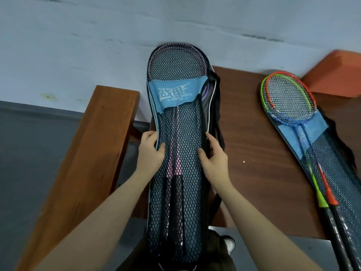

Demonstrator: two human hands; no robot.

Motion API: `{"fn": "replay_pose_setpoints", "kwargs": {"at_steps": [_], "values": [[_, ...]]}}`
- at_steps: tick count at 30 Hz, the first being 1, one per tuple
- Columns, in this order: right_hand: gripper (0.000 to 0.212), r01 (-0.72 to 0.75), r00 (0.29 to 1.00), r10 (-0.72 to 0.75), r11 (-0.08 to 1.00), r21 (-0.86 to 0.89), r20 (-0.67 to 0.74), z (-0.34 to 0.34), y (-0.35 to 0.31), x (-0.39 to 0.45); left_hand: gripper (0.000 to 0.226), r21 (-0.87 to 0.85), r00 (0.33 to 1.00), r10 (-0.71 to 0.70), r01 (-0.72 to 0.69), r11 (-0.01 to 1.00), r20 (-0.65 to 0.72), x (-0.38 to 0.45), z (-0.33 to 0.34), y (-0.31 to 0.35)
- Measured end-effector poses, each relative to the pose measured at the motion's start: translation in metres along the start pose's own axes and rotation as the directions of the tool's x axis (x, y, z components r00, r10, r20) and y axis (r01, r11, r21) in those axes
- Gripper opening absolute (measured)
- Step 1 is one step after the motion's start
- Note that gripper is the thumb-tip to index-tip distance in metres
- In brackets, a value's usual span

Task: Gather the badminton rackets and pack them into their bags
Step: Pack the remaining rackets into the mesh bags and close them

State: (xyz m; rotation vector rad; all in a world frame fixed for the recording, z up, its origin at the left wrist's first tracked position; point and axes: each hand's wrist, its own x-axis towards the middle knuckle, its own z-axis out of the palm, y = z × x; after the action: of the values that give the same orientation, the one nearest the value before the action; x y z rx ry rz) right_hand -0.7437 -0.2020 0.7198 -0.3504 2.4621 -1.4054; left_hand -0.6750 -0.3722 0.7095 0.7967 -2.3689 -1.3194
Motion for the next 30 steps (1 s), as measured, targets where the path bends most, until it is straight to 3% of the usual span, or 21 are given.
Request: {"fn": "replay_pose_setpoints", "kwargs": {"at_steps": [4, 9, 13, 19, 22, 26, 30], "values": [[0.046, 0.056, 0.997, -0.059, 0.996, -0.064, -0.049, -0.005, -0.002, -0.003, 0.034, -0.016, 1.0, -0.001, 0.001, 1.0, 0.011, 0.001, 0.003, 0.005], [0.044, 0.01, 0.995, -0.021, 0.994, -0.106, -0.094, -0.017, 0.017, -0.01, 0.037, 0.012, 0.999, 0.004, -0.005, 1.0, 0.052, -0.002, 0.017, 0.01], [0.045, -0.005, 0.999, -0.009, 0.962, -0.271, -0.05, -0.021, 0.032, -0.007, 0.046, 0.227, 0.994, -0.032, 0.008, 0.974, 0.104, -0.007, 0.026, 0.001], [0.049, -0.029, 0.999, 0.023, 0.944, -0.329, -0.023, -0.019, 0.038, -0.007, 0.052, 0.448, 0.999, -0.009, -0.014, 0.894, 0.048, -0.017, 0.02, 0.01], [0.049, 0.021, 0.998, -0.039, 0.938, -0.345, -0.046, -0.032, 0.038, -0.008, 0.051, 0.479, 0.994, 0.101, -0.113, 0.871, 0.052, -0.02, 0.026, 0.032], [0.038, 0.086, 0.991, -0.107, 0.969, -0.232, -0.078, -0.067, 0.05, 0.0, 0.049, 0.465, 0.958, 0.26, -0.287, 0.838, 0.124, -0.03, 0.058, 0.07], [0.03, 0.069, 0.982, -0.11, 0.966, -0.251, -0.151, -0.133, 0.077, 0.014, 0.042, 0.438, 0.93, 0.309, -0.367, 0.82, 0.2, -0.042, 0.116, 0.108]]}}
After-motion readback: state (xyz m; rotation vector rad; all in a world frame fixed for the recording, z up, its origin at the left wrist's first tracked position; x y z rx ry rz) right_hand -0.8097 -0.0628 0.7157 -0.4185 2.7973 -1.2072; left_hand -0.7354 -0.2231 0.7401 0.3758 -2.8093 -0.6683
